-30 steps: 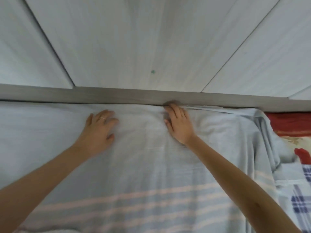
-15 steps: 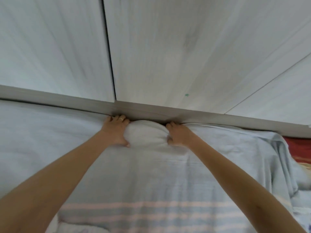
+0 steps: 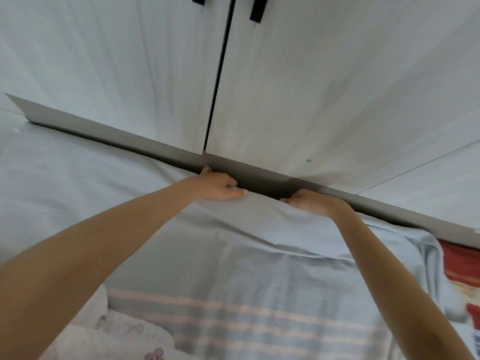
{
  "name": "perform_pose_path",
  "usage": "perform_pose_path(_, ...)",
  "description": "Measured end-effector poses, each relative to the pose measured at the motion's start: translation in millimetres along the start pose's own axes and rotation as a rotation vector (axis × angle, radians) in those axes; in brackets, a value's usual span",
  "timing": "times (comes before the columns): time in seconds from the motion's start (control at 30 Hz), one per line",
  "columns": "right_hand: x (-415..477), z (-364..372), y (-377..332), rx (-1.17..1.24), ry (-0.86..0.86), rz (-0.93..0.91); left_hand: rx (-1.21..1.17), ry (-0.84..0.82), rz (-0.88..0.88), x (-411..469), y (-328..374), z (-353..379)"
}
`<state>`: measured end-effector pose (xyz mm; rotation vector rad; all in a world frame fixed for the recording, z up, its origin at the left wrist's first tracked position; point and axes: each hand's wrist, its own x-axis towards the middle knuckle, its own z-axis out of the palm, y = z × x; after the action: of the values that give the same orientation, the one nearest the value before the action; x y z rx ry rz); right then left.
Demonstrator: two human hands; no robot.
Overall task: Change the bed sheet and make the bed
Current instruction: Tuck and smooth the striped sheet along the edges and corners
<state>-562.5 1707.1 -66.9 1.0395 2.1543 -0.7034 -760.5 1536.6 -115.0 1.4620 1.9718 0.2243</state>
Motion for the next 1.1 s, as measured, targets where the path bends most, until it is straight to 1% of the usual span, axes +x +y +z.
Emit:
perform_pose_path(0.1, 0, -8, 5, -0.027, -0.084, -0.057, -0.107, -0.064, -0.041, 6, 11, 1)
perform_pose_path(0.2, 1, -17, 1, -0.180, -0.198, -0.069, -0.178, -0.079, -0.069, 8, 13, 3)
perform_pose_path(0.27, -1, -21, -7, -0.267, -0.207, -0.076, -0.193, -0.079, -0.081, 7, 11, 2)
perform_pose_path(0.33, 1, -21, -7, -0.273, -0.170, -0.114, -0.211, -0.088, -0.090, 8, 8, 0)
perform_pose_path(0.4, 3, -17, -2, -0.205, -0.090, -0.114, -0.231, -0.092, -0.098, 8, 7, -1)
perform_pose_path(0.5, 8, -9, 9, 0.054, -0.035, -0.053, -0.268, -0.068, -0.112, 8, 7, -1)
perform_pose_path(0.57, 14, -5, 12, 0.205, -0.049, 0.056, -0.267, -0.025, -0.104, 7, 7, 2)
perform_pose_path(0.6, 17, -4, 13, 0.266, -0.075, 0.123, -0.211, 0.026, -0.074, 6, 6, 5)
perform_pose_path(0.67, 23, -5, 13, 0.368, -0.146, 0.276, -0.027, 0.185, 0.043, 2, 4, 13)
perform_pose_path(0.73, 28, -4, 11, 0.357, -0.230, 0.382, 0.089, 0.316, 0.166, -5, 1, 26)
perform_pose_path(0.8, 33, -2, 7, 0.286, -0.249, 0.424, 0.155, 0.368, 0.242, -13, -1, 35)
perform_pose_path(0.87, 37, 1, 1, 0.200, -0.192, 0.439, 0.190, 0.331, 0.235, -19, -1, 39)
perform_pose_path(0.93, 38, 3, -5, -0.001, -0.118, 0.406, 0.198, 0.236, 0.175, -19, 4, 36)
perform_pose_path(1.0, 35, 5, -16, -0.210, -0.074, 0.361, 0.123, 0.083, 0.121, -15, 13, 23)
perform_pose_path(1.1, 41, 9, -19, -0.278, -0.102, 0.287, 0.099, -0.134, 0.125, -6, 27, 8)
